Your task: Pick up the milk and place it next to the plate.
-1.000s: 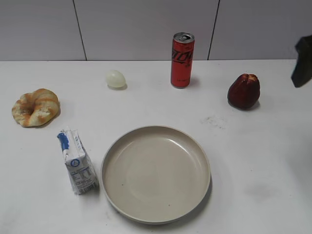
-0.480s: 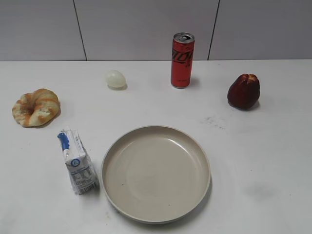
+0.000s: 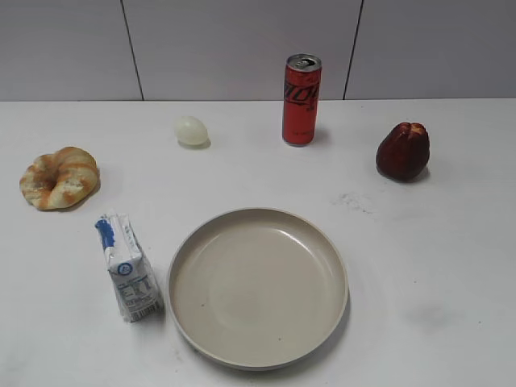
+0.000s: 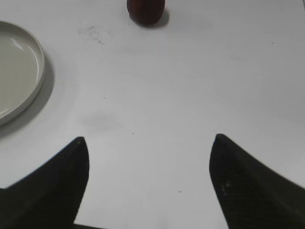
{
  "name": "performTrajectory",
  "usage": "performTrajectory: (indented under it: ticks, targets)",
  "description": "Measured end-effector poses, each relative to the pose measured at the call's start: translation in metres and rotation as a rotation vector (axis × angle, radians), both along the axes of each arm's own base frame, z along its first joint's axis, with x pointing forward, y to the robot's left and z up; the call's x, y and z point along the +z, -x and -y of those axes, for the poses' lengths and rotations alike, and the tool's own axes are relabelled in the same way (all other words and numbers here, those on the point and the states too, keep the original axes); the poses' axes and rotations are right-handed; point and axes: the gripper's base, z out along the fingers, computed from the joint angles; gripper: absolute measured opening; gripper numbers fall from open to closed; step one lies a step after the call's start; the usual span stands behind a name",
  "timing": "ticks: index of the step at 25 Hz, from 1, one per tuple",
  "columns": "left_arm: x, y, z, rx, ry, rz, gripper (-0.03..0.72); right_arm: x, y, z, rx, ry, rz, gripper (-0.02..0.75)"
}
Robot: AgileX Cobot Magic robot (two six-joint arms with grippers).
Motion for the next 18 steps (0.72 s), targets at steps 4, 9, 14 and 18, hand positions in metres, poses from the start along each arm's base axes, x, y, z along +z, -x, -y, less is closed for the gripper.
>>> performTrajectory:
  ticks: [4, 9, 14, 18]
  targets:
    - [0.0000, 0.0000, 0.0000, 0.000, 0.000, 0.000, 0.226, -0.0039, 0.0019, 0.0000, 0.002, -0.004, 0.012, 0.594]
    - [0.0000, 0.0000, 0.0000, 0.000, 0.000, 0.000, 0.226, -0.0039, 0.0019, 0.0000, 0.003, -0.003, 0.013, 0.592]
    - [0.0000, 0.0000, 0.0000, 0.000, 0.000, 0.000, 0.226, -0.0036, 0.0017, -0.0001, 0.003, -0.004, 0.016, 0.592]
    - [0.0000, 0.0000, 0.0000, 0.000, 0.000, 0.000, 0.226, -0.0034, 0.0030, 0.0001, 0.002, -0.006, 0.026, 0.592]
